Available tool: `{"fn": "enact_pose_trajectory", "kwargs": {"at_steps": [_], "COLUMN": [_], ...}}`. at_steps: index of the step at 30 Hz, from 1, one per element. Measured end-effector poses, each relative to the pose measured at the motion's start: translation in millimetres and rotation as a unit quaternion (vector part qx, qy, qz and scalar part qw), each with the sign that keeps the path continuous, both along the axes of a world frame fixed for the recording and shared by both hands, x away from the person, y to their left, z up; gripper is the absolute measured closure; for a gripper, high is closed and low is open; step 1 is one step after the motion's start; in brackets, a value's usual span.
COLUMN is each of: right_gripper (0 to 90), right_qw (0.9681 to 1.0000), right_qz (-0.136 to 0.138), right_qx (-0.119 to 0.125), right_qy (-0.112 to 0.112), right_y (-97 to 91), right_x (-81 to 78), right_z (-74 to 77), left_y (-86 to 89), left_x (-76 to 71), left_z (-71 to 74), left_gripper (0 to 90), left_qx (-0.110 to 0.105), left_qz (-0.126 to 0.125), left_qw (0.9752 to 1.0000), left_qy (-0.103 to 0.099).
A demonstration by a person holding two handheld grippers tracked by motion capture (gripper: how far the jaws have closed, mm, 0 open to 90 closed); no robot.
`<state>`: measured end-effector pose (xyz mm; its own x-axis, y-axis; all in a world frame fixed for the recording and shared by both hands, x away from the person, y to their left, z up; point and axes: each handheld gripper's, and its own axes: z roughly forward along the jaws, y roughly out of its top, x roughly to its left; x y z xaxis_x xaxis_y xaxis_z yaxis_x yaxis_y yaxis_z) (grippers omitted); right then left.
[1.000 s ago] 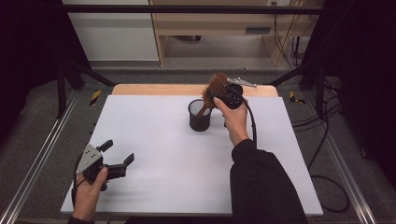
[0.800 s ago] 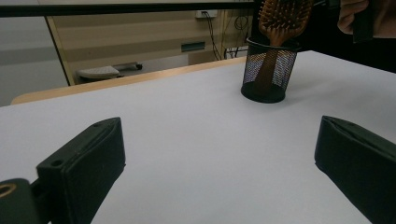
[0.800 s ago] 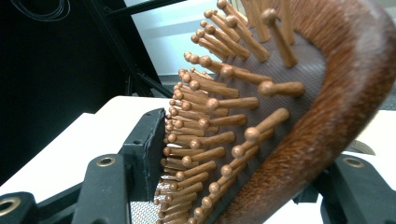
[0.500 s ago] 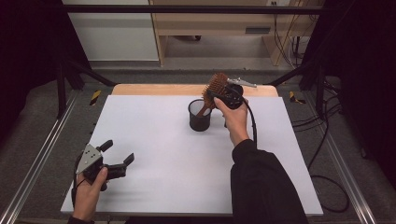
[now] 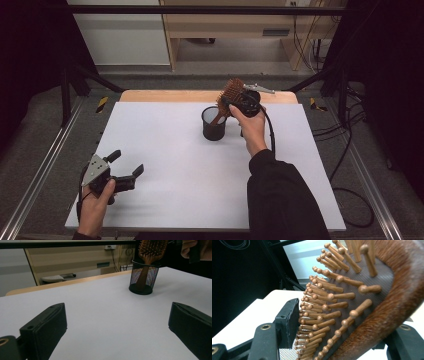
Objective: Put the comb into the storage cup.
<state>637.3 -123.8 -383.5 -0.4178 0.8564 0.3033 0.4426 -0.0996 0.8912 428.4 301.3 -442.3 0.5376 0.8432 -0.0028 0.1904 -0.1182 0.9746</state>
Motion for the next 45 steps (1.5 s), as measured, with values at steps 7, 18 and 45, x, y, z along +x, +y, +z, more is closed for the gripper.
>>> {"fn": "enact_pose_trajectory", "kwargs": {"at_steps": [7, 18, 45], "right_gripper": [36.2, 33.2, 26.1], "right_qw": [1.0000, 1.0000, 0.9999], "right_qz": [0.000, 0.003, -0.001], "right_qx": [0.000, -0.008, -0.011], "right_qy": [0.002, 0.002, 0.001], "right_y": [-0.9, -0.6, 0.5], "right_x": [-0.2, -0.3, -0.9], "right_z": [-0.2, -0.3, 0.4], "left_y": [-0.1, 0.0, -0.3], "left_x": [-0.1, 0.0, -0.1], "left_z": [0.0, 0.0, -0.1], "left_gripper": [1.9, 1.9, 1.9], "left_qx": [0.000, 0.000, 0.001], "left_qz": [0.000, 0.000, -0.001], "left_qw": [1.0000, 1.0000, 1.0000], "left_qy": [0.000, 0.000, 0.000]}}
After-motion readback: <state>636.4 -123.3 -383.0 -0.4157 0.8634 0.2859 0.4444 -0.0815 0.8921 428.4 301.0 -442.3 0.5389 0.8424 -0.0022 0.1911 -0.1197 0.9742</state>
